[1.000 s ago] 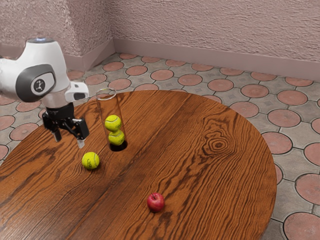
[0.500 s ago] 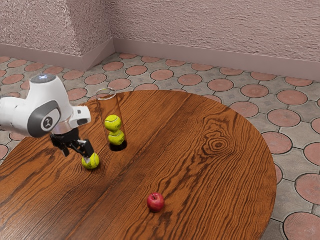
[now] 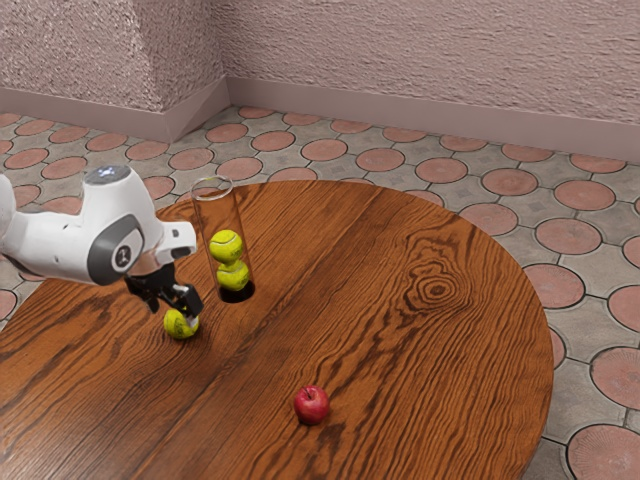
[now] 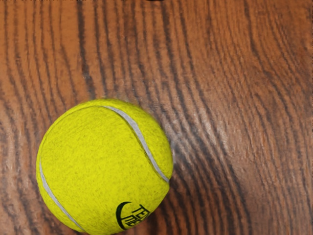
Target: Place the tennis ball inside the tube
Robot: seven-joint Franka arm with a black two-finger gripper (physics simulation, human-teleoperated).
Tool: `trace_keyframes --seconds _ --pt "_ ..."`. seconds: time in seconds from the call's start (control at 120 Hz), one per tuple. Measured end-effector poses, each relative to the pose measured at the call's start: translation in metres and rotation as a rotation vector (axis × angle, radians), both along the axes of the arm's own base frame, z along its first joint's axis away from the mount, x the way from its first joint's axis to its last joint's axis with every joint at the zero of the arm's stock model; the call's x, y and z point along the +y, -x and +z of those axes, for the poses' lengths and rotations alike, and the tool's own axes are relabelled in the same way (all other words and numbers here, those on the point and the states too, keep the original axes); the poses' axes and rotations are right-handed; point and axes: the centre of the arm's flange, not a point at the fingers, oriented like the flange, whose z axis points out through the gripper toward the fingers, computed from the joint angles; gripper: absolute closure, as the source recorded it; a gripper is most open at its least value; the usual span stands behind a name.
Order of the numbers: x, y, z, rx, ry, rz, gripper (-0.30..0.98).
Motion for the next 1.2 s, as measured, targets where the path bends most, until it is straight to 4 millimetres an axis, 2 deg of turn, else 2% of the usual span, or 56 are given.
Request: trace_keyframes --seconds 0.067,0.2,0.3,0.533,0.708,0.967,1.2 --pt "-0.004 -0.006 -0.007 0.006 0.003 -0.013 0.0" --pt "-0.002 -0.015 -0.009 -0.003 0.002 -0.023 0.0" --pt "0.002 -0.023 -0.011 -0.006 -0.001 -0.028 0.0" --pt "0.017 -0.027 -0.021 0.008 -0.006 -0.031 0.0" --pt "0.028 -0.036 -0.035 0.023 -0.008 -0.037 0.0" --pt "0.029 -0.043 -0.056 0.053 -0.005 -0.055 0.0" --pt "0.03 -0.043 -0.057 0.057 -0.004 -0.066 0.22"
